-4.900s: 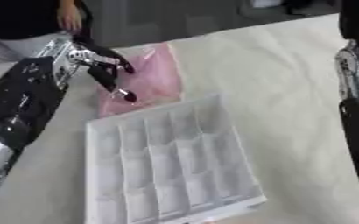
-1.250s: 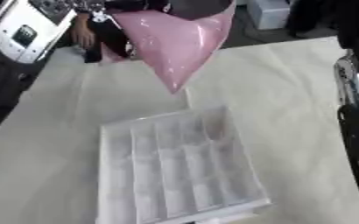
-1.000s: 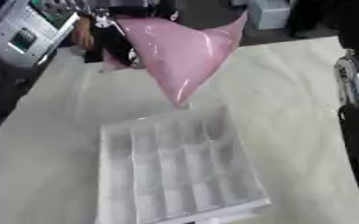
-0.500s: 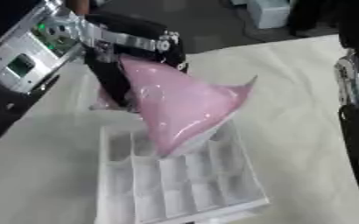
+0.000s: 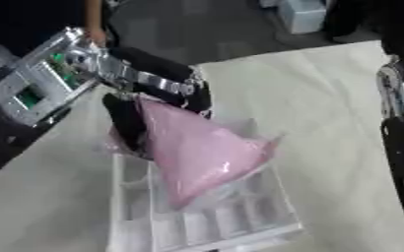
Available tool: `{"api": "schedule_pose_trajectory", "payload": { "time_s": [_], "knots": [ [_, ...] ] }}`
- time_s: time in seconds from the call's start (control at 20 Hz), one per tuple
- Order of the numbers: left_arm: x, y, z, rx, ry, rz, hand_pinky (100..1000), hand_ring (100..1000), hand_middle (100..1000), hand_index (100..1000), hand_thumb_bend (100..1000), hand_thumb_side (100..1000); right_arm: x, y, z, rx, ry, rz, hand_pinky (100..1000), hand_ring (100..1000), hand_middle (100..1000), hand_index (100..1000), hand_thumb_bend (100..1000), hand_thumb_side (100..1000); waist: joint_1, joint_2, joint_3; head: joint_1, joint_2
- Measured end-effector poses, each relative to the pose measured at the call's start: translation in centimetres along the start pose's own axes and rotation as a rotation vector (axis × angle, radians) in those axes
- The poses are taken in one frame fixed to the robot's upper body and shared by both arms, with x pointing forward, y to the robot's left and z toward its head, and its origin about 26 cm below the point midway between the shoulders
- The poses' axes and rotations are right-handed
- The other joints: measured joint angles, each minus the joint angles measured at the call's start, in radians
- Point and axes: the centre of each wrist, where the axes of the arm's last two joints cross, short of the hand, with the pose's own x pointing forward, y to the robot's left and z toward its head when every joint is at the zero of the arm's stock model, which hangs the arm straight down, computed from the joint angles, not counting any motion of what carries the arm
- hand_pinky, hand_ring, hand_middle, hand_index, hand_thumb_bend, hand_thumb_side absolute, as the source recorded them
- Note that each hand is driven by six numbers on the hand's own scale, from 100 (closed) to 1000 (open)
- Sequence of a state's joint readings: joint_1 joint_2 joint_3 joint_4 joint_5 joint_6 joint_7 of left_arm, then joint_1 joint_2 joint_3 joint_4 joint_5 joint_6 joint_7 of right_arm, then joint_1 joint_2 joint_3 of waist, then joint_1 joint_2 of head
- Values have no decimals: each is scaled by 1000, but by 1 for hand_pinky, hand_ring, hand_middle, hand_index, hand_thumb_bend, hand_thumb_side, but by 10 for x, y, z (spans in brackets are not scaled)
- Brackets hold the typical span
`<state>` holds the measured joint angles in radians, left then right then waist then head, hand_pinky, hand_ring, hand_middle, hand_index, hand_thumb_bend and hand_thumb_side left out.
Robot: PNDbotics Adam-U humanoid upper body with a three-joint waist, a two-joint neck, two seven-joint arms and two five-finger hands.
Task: Pick up objects on the table and place them in the box.
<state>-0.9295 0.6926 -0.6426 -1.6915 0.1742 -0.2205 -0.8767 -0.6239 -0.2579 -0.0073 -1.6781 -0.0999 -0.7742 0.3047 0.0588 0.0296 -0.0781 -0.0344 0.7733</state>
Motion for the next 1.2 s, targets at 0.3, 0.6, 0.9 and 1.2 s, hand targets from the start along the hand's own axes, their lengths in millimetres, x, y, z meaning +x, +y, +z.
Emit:
{"api": "schedule_pose_trajectory", "payload": {
  "time_s": [0.3, 0.6, 0.9, 1.2],
  "knots": [
    [5, 9, 2, 62, -143, 90, 490, 739, 773, 860, 100, 998, 0, 0, 0, 0, 1, 0, 439, 646, 787, 671, 100, 657, -1, -1, 0, 0, 0],
    [9, 6, -4, 55, -234, 160, 582, 801, 836, 935, 343, 1000, 0, 0, 3, 1, 11, -2, 438, 645, 787, 670, 100, 656, 0, -1, -2, 0, 0],
    [11, 2, -11, 17, -237, 188, 611, 814, 852, 945, 378, 1000, 0, 0, 3, 4, 14, -4, 438, 646, 788, 671, 100, 657, 1, -1, -3, 0, 0],
    [8, 0, -12, -5, -157, 138, 858, 943, 961, 1000, 505, 1000, 0, 0, 3, 4, 14, -4, 437, 645, 788, 670, 100, 657, 1, -1, -3, 0, 0]
  ]
}}
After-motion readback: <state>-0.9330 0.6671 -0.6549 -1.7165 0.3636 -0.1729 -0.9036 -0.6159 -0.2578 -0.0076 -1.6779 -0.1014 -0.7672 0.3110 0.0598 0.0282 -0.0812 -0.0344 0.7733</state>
